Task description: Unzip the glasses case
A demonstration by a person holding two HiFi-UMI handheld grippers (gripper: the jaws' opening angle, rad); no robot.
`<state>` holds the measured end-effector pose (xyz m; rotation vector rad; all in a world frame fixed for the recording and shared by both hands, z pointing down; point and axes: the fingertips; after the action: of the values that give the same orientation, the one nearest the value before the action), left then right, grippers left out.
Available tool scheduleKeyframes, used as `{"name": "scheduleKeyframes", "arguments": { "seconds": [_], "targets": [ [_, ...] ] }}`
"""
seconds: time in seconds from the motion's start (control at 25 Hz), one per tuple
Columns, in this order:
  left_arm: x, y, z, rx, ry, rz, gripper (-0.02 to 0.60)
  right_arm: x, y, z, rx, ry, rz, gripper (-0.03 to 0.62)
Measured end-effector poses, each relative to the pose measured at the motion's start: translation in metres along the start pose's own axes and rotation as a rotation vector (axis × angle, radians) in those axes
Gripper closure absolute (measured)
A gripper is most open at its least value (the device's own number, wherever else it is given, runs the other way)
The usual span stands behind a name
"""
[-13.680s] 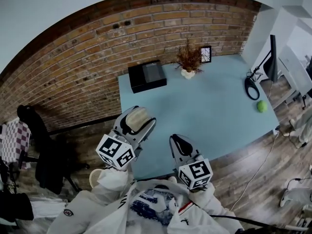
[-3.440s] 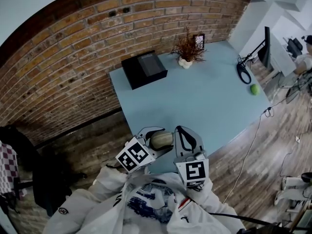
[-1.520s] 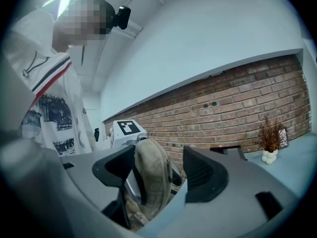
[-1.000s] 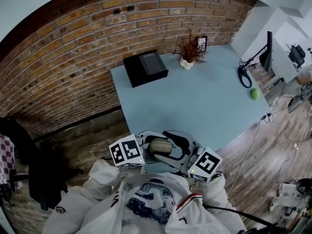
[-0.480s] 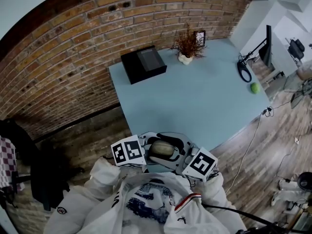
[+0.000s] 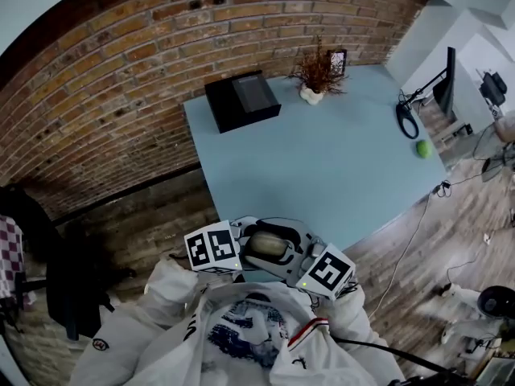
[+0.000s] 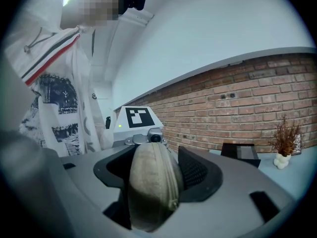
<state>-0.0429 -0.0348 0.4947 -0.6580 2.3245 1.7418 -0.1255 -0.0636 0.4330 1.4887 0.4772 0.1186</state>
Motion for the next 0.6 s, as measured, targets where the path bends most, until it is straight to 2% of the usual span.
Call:
{"name": "scheduleKeyframes", "arguments": {
  "seconds": [0.2,0.48,0.6],
  "targets": [
    [-0.0013,0.0039,-0.003,-0.015,-0.007,-0.005,0.29,-0.0008,0.004,0.0005,0.003,-0.007,-0.017,0.316],
    [0.0024,0.0025,-0.0049,-0.063,-0.017,0.005,0.29,-0.0017,-0.0019,0.0039,-0.011,-0.012,0.012,0.319],
    [0.0053,0.0009,-0.0074,-0.042,-0.025,0.026,0.27,0.0011,0.0006,0.0084,-0.031,-0.006,0.02,0.319]
  ]
}}
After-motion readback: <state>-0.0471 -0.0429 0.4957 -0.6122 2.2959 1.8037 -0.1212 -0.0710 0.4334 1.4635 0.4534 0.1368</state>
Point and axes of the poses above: the fingertips, and each gripper's own axes: x backward along the fingers, z to its right, y out of its underside, and after that the axes turned 4 degrees about x, right-handed
